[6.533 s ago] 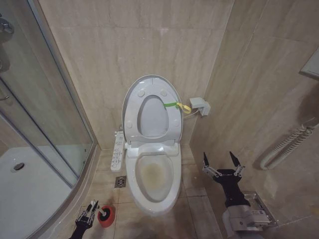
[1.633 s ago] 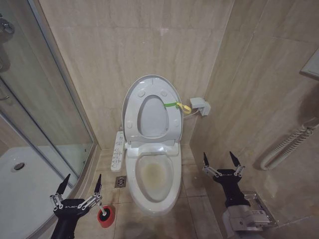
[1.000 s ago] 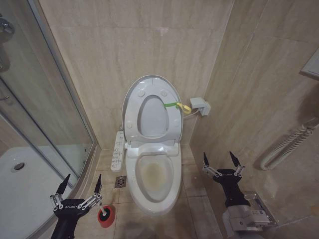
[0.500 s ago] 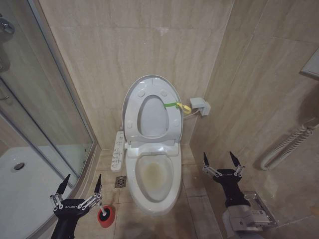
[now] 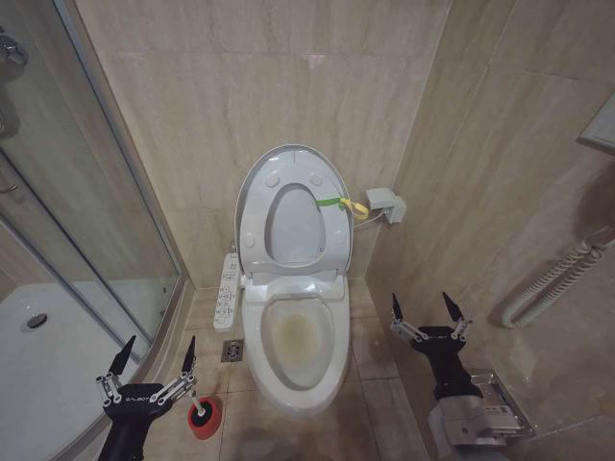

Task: Open the toilet lid, clean the toilet bowl with a toilet brush, close the toilet lid, and flush.

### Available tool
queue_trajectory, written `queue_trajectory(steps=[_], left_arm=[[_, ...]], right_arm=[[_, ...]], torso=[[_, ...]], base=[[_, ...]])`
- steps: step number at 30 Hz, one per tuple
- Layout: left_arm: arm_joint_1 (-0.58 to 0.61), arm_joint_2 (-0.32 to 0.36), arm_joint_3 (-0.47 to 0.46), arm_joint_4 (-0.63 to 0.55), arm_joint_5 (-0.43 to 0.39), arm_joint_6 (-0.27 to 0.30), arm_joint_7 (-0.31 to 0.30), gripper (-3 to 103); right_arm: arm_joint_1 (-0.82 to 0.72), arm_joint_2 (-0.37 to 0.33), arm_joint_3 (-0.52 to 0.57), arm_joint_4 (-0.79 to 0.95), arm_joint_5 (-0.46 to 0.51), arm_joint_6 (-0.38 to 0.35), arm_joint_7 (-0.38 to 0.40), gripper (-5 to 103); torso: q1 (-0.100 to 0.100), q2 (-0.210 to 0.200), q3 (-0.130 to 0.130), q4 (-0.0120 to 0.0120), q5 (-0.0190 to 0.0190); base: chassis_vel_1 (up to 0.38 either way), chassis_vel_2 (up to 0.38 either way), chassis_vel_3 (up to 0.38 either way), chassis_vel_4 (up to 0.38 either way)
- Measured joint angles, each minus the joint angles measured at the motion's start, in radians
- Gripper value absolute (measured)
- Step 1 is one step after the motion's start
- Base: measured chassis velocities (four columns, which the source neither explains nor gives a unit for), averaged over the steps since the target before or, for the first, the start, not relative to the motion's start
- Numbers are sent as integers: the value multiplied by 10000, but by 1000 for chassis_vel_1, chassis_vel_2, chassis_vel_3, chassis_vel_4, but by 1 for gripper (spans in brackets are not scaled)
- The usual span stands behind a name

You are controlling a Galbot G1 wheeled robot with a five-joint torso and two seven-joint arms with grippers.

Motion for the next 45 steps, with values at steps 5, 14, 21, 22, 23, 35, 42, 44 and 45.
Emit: queue_trajectory(steps=[5,14,21,22,23,35,42,44,45], left_arm=[[0,0,0,0,0,0,0,100],[0,0,0,0,0,0,0,100],[0,0,0,0,0,0,0,100],[0,0,0,0,0,0,0,100],[0,0,0,0,0,0,0,100],[0,0,0,0,0,0,-1,100],[0,0,0,0,0,0,-1,100],[0,0,0,0,0,0,-1,100],[0,0,0,0,0,0,-1,100]], right_arm=[[0,0,0,0,0,0,0,100],[0,0,0,0,0,-1,0,100],[167,103,-50,-201,231,-819,-330,100],[246,151,-79,-299,357,-1202,-490,100],[329,200,-107,-402,486,-1588,-655,100],[809,505,-274,-983,1227,-3837,-1611,100],[715,461,-52,-218,2311,-2622,-1188,100],[664,446,-26,-82,2503,-2221,-1067,100],[664,446,-26,-82,2503,-2221,-1067,100]], torso=[[0,0,0,0,0],[0,0,0,0,0],[0,0,0,0,-1],[0,0,0,1,-2],[0,0,0,0,-2],[0,0,0,0,-1],[0,1,0,0,-6],[0,0,0,-1,-1],[0,0,0,-1,-1]], base=[[0,0,0,0],[0,0,0,0],[0,0,0,0],[0,0,0,0],[0,0,0,0],[0,0,0,0],[0,0,0,0],[0,0,0,0],[0,0,0,0]])
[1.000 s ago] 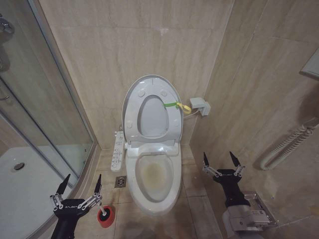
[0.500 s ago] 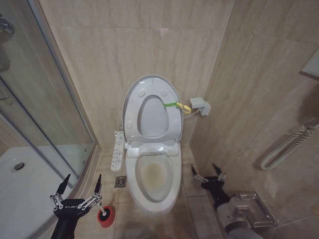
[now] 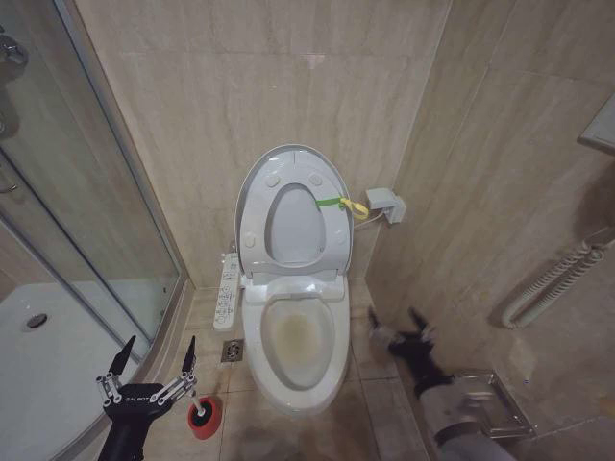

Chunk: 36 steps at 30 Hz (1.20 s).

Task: Open the toilet lid, clean the toilet bowl with a toilet brush, close the toilet lid, and flush.

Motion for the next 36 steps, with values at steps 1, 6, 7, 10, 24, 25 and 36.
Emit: queue_trajectory(steps=[1,6,7,10,24,25,36], left_arm=[[0,0,1,0,0,0,0,100],[0,0,1,0,0,0,0,100],[0,0,1,0,0,0,1,100],[0,0,1,0,0,0,0,100],[0,0,1,0,0,0,0,100],[0,0,1,0,0,0,0,100],[-1,-1,1,0,0,-1,0,100]], right_arm=[[-28,-16,-115,-113,-319,305,-12,100],[48,-90,-418,-582,-1125,764,92,100],[175,-96,-468,-866,-1461,1022,192,100],[465,-86,-505,-1301,-1684,1325,398,100],[2878,-731,-734,-3220,-1066,1479,830,100],[2878,-731,-734,-3220,-1066,1479,830,100],[5469,-790,-1124,-4942,-741,1359,1249,100]], torso=[[0,0,0,1,0],[0,0,0,0,-1],[0,0,0,1,1],[0,0,0,1,1],[0,0,1,2,3],[0,0,1,2,3],[1,-1,1,1,0]], base=[[0,0,0,0],[0,0,0,0],[0,0,0,0],[0,0,0,0],[0,0,0,0],[0,0,0,0],[0,0,0,0]])
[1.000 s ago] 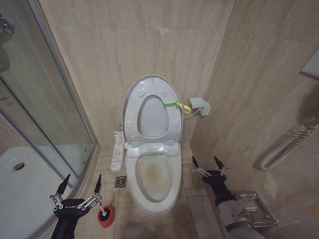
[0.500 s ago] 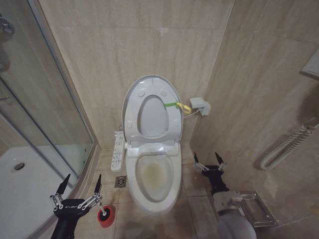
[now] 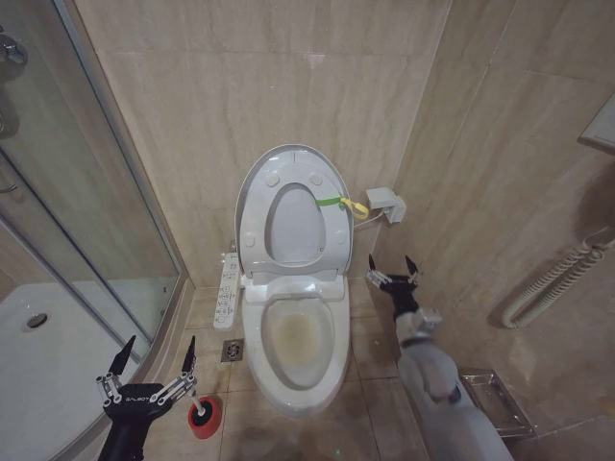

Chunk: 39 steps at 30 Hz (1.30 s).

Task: Open the toilet lid, clean the toilet bowl with a toilet brush, close the toilet lid, and flush.

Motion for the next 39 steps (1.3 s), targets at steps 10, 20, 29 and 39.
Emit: queue_trajectory(steps=[10,20,29,39], left_arm=[[0,0,1,0,0,0,0,100],[0,0,0,0,0,0,0,100],[0,0,1,0,0,0,0,100],[0,0,0,0,0,0,0,100]], right_arm=[[2308,108,-267,-2363,-69,314,-41,100],[3772,430,-313,-3996,-511,825,34,100],[4972,912,-217,-5712,-1634,1387,313,100],[6021,1180,-174,-6971,-2458,1723,648,100]], torso=[[0,0,0,0,0],[0,0,0,-1,0],[0,-1,0,0,0],[0,0,-1,-1,-1]], base=[[0,0,0,0],[0,0,0,0],[0,0,0,0],[0,0,0,0]])
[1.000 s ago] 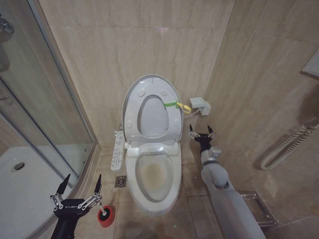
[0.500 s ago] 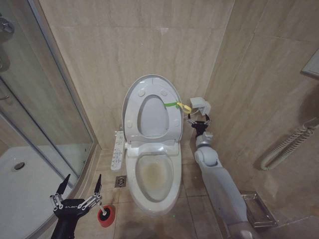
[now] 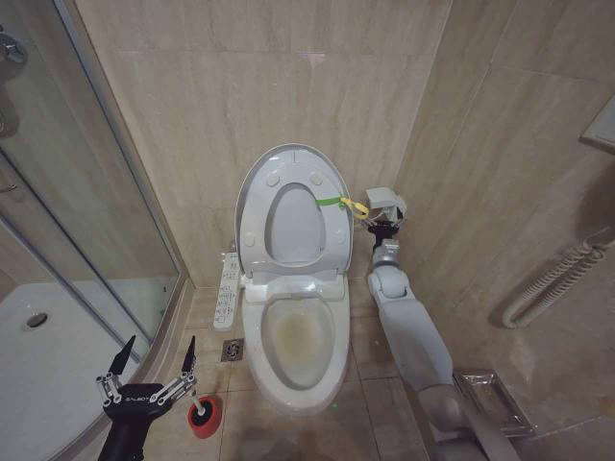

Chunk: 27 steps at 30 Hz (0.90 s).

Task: Open the toilet lid, clean the toilet bowl with a toilet brush, close the toilet lid, and flush.

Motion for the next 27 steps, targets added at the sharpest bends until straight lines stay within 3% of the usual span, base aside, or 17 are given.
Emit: queue_trajectory(steps=[13,27], left_arm=[[0,0,0,0,0,0,0,100],[0,0,0,0,0,0,0,100]], right_arm=[[1245,296,-292,-1271,-721,218,29,100],[861,-274,-1013,-237,607,-597,-245,100]], torso=[[0,0,0,2,0],[-1,2,-1,-3,1]], base=[[0,0,0,0],[0,0,0,0]])
